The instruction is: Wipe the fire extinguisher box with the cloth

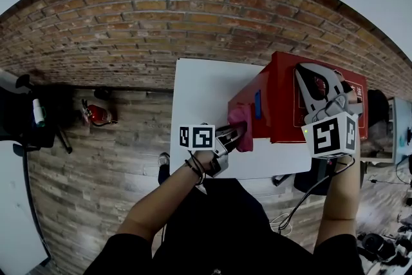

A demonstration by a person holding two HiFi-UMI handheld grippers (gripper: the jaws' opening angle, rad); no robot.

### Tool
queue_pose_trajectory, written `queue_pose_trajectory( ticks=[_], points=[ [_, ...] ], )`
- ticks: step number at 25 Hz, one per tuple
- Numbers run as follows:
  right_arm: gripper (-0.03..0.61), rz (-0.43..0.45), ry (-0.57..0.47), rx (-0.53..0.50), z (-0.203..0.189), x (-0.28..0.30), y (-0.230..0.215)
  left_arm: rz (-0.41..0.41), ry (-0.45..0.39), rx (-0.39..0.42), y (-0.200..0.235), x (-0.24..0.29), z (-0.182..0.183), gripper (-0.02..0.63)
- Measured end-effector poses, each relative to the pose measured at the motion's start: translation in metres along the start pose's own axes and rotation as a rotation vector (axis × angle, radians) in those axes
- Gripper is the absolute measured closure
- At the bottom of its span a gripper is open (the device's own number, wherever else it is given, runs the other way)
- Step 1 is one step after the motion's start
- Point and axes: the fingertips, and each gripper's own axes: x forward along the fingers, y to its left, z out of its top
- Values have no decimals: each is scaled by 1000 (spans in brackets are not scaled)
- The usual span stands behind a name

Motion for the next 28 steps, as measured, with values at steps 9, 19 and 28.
queue_pose_trajectory(
  ticks=[9, 19, 28],
  points=[
    [560, 2, 0, 3, 0, 0, 0, -39, -22, -4, -27, -1, 6, 538],
    [560, 3, 1, 3, -1, 0, 0, -72, -48, 8, -58, -2, 12, 538],
    [560, -2, -4, 1, -1, 0, -1, -102, -62, 31, -89, -3, 17, 537]
  ],
)
